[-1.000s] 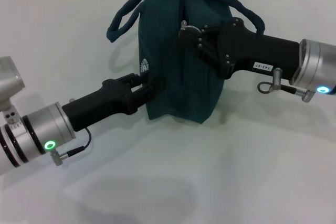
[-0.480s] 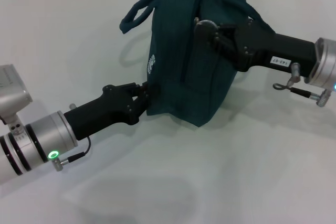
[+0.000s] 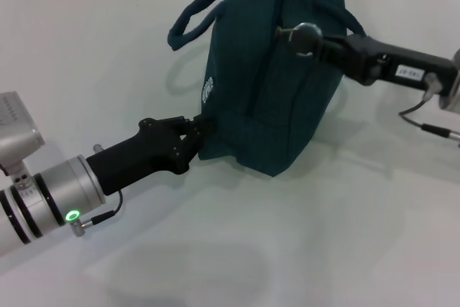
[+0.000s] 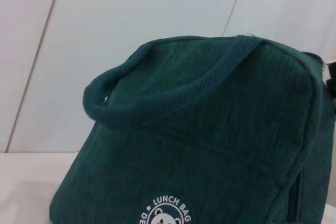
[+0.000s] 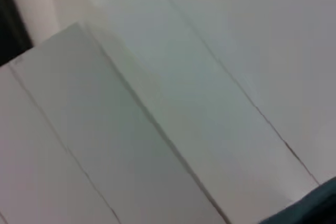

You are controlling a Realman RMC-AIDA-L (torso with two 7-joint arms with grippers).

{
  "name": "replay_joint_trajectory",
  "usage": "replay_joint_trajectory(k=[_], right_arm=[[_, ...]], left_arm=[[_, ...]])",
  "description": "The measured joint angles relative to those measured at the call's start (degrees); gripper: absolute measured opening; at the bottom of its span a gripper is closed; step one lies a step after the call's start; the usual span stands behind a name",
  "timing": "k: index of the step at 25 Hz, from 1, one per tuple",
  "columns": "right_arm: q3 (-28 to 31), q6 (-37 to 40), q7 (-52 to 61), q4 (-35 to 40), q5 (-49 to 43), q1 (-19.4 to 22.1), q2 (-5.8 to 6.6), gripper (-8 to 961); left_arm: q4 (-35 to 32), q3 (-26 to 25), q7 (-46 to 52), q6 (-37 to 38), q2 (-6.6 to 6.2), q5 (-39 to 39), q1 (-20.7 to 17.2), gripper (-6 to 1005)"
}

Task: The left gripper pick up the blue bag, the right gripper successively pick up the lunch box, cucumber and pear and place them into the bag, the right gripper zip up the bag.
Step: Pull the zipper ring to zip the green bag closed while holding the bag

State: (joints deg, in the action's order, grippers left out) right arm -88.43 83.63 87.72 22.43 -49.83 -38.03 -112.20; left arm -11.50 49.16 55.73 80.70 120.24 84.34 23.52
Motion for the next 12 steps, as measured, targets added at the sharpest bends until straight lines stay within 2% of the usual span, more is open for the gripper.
replay_joint_trajectory(k=[7, 12], right_arm=[[2.75, 1.38, 7.27, 0.44, -0.11, 0.6, 1.73, 4], [3.39, 1.03, 8.08, 0.36, -0.12, 0.54, 2.0, 4]], left_arm=[[0.71, 0.14, -1.66, -0.01, 0.06, 0.0, -0.07, 62], [0.71, 0.29, -3.02, 0.37, 0.09, 0.17, -0.17, 68]])
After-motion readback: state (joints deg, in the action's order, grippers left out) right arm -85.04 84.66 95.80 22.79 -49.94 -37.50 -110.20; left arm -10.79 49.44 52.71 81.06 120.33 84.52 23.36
